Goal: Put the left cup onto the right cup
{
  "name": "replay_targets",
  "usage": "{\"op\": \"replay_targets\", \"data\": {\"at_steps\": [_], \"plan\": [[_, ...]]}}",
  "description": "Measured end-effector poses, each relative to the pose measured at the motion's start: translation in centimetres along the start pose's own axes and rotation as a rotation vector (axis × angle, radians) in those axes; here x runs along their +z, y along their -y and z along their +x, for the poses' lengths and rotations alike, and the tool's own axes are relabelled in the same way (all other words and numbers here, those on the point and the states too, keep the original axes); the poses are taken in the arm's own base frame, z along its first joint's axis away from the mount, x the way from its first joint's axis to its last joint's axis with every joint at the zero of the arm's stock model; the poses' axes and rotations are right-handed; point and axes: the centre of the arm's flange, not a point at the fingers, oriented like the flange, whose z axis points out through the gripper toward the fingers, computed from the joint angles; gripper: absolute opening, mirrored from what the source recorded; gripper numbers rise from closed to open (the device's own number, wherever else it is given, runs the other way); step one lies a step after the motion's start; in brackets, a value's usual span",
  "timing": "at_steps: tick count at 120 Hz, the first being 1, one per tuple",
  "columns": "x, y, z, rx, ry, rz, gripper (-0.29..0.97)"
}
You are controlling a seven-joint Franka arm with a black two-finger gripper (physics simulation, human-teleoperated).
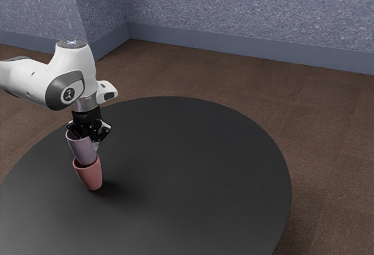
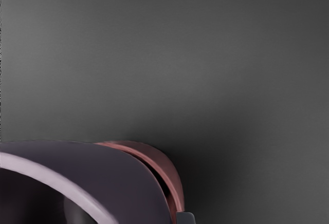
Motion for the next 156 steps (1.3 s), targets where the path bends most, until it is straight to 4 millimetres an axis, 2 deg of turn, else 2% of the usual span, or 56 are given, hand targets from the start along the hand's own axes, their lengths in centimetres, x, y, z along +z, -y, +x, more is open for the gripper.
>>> {"op": "replay_targets", "data": {"at_steps": [26,55,78,113,141,156], "plan": [[0.5,0.2,-0.2,-0.006,0.006,0.000,-0.07],[1.0,-0.2,-0.1,0.000,0.012,-0.004,0.37],[1.2,-0.3,0.0,0.004,0.009,-0.006,0.55],[0.4,-0.4,0.4,0.004,-0.007,-0.010,0.65],[-1.5,-1.5,0.7,0.018,-0.024,-0.012,0.67],[-3.6,-2.7,1.2,0.033,-0.041,-0.013,0.67]]}}
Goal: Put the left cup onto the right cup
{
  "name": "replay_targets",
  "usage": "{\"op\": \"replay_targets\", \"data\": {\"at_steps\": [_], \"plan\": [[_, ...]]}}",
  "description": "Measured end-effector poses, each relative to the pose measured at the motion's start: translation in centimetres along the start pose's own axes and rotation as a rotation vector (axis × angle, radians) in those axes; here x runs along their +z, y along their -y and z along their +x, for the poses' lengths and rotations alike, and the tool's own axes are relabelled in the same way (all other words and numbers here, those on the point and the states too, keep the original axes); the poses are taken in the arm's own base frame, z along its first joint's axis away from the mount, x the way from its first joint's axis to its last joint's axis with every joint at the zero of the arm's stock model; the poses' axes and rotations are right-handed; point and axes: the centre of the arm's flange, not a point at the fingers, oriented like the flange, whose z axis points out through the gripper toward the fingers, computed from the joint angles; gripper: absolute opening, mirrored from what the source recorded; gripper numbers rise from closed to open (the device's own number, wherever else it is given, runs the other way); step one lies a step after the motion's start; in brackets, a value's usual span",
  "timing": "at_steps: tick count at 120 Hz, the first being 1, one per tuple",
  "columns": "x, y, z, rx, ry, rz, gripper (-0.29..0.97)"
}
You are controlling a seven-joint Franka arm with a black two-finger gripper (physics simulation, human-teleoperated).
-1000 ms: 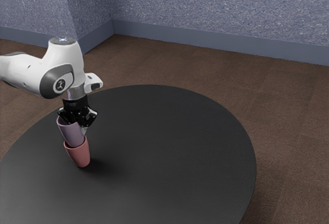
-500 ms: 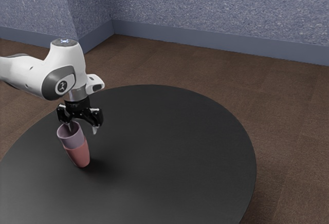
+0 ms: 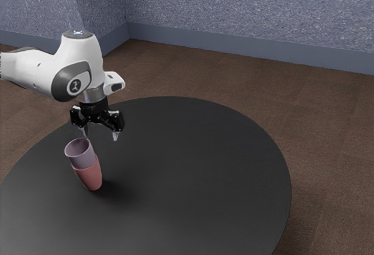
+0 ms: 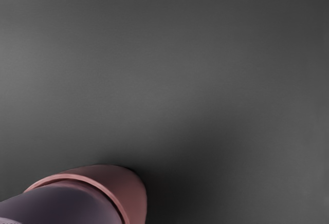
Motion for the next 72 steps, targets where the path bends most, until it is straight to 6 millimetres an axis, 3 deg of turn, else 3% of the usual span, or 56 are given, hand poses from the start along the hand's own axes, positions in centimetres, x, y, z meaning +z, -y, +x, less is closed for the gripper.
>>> {"op": "replay_targets", "data": {"at_steps": [57,72], "plan": [[-6.8,-3.1,2.9,0.048,-0.007,-0.004,0.68],[-10.3,-3.3,3.6,0.060,-0.025,-0.029,0.68]]}}
